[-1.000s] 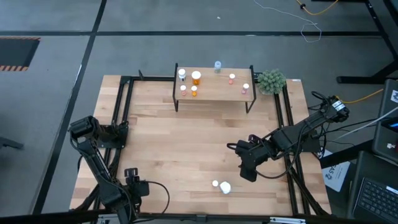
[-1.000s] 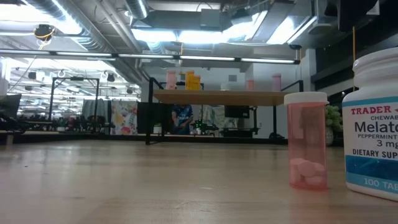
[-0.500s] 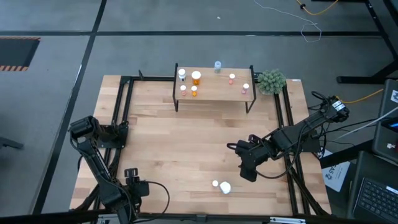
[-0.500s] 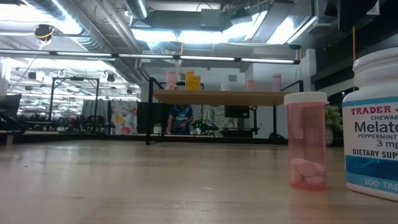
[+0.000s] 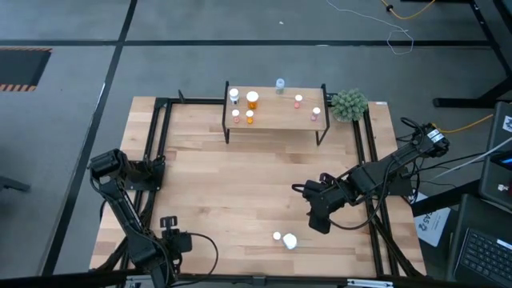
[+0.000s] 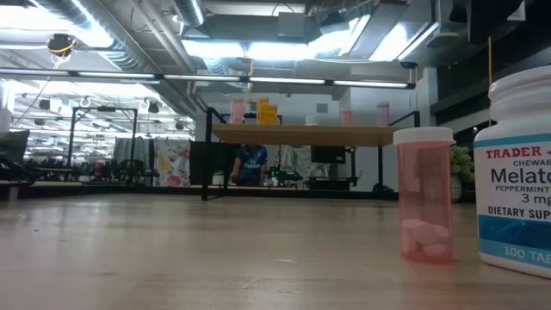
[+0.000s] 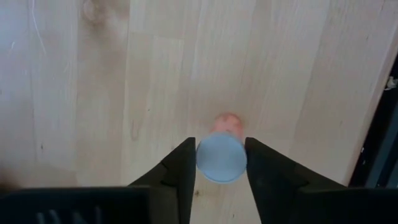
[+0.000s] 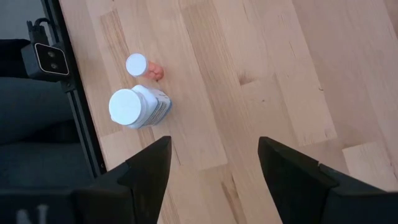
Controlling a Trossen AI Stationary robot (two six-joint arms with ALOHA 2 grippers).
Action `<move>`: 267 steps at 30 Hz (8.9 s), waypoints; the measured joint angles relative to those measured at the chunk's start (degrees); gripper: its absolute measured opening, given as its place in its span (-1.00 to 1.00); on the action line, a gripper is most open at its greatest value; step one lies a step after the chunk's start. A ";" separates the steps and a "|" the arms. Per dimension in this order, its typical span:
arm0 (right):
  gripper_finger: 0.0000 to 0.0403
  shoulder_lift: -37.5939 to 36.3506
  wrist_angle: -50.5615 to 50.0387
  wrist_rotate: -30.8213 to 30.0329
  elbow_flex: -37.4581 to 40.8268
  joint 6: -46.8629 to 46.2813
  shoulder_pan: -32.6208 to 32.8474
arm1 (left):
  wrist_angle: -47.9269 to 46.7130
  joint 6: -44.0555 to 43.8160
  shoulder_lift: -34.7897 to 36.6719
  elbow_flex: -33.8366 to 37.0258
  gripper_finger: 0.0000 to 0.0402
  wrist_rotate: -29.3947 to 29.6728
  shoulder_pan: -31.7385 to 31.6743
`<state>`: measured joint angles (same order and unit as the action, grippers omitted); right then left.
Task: Pick and place medicine bottles onto shelf by color
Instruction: Put the left pink pill bottle on the shelf, then put the pink pill bottle on the shelf
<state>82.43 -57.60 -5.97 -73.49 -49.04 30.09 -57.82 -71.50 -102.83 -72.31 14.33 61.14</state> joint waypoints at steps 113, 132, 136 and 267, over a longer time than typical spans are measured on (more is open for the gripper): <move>0.21 0.00 -2.53 -11.83 0.00 -3.34 0.00 | -0.41 95.83 -2.17 -50.84 -0.45 -23.40 -83.39; 0.21 2.45 -22.95 -16.56 0.00 -25.93 0.61 | 3.18 89.19 -13.96 -50.73 -0.45 -20.51 -84.75; 0.21 3.57 -22.80 -16.36 0.00 -25.74 1.27 | 1.61 86.65 -14.20 -50.64 -0.45 -14.64 -84.76; 0.21 4.24 -14.63 -19.76 0.04 -17.92 1.29 | 54.79 60.52 93.30 61.88 -0.06 10.05 -49.13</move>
<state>86.67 -72.24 -25.73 -73.45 -66.95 31.38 -3.03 -10.98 -9.53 -10.43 24.38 12.01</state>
